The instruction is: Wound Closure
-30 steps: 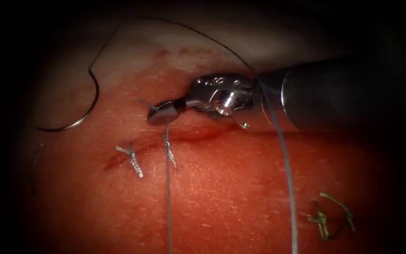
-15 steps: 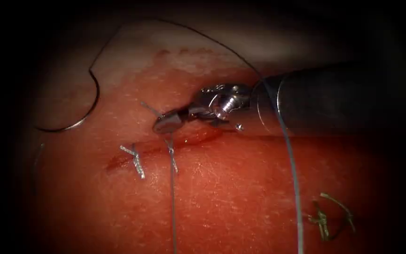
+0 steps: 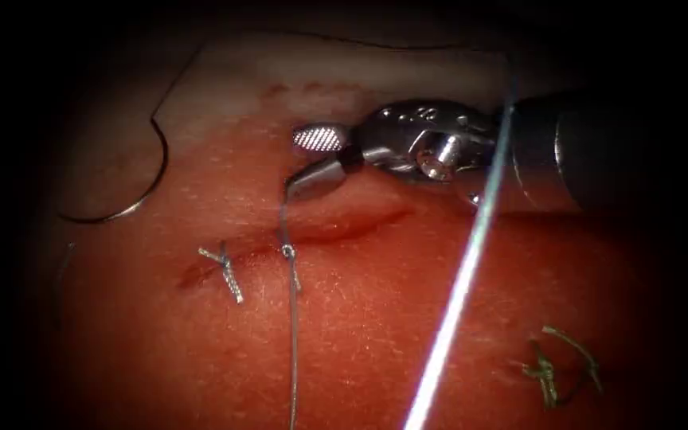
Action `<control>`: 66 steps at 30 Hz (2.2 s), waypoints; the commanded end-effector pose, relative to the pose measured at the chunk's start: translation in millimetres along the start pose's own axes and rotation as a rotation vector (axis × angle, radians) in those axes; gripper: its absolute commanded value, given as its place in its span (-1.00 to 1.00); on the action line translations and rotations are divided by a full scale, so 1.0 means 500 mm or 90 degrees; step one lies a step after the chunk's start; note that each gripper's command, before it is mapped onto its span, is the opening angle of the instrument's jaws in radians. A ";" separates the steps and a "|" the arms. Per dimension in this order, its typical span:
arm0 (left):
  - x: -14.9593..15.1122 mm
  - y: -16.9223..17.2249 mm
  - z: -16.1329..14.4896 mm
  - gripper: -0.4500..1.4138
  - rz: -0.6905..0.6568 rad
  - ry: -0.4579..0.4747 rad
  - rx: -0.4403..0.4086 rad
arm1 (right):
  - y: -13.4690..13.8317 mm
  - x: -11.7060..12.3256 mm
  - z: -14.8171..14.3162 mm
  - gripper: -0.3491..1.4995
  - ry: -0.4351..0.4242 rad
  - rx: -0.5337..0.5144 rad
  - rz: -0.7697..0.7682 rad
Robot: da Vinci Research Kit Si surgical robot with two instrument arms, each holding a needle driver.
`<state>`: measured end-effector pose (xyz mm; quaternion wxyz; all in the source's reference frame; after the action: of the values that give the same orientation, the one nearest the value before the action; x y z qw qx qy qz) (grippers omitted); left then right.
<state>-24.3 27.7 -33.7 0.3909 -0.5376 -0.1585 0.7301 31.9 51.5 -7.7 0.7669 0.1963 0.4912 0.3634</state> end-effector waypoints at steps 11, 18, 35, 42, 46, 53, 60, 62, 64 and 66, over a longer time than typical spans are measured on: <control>0.0049 -0.0183 0.0019 -0.89 -0.018 0.024 0.060 | -0.0111 -0.0029 -0.0018 0.76 -0.003 0.040 -0.024; 0.0064 -0.0199 0.0037 -0.89 -0.019 0.030 0.064 | -0.0124 -0.0028 -0.0025 0.76 -0.006 0.058 0.000; 0.0183 -0.0413 0.0245 -0.89 0.066 0.074 0.010 | -0.0193 -0.0127 0.0082 -0.95 0.001 0.120 -0.067; 0.0147 -0.0548 0.0266 -0.89 0.149 0.048 -0.004 | -0.0206 -0.0140 0.0082 -1.00 0.019 0.129 -0.069; 0.0069 -0.0605 0.0274 -0.89 0.213 0.020 -0.001 | -0.0217 -0.0139 0.0078 -1.00 0.044 0.138 -0.066; -0.0018 -0.0654 0.0322 -0.89 0.244 0.020 0.015 | -0.0236 -0.0136 0.0102 -0.91 0.083 0.144 -0.062; -0.0020 -0.0685 0.0376 -0.89 0.234 0.020 0.026 | -0.0237 -0.0123 0.0113 -0.89 0.105 0.105 -0.048; -0.0013 -0.0690 0.0391 -0.89 0.221 0.020 0.032 | -0.0230 -0.0116 0.0127 -0.89 0.112 0.084 -0.044; -0.0010 -0.0692 0.0399 -0.89 0.209 0.021 0.041 | -0.0233 -0.0112 0.0140 -0.87 0.115 0.075 -0.043; -0.0007 -0.0692 0.0407 -0.89 0.189 0.022 0.050 | -0.0241 -0.0107 0.0157 -0.73 0.110 0.055 -0.041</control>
<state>-28.5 53.9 -4.1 0.3035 -0.5518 -0.0427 0.7756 41.2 40.3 -9.3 0.7275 0.1767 0.5709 0.3370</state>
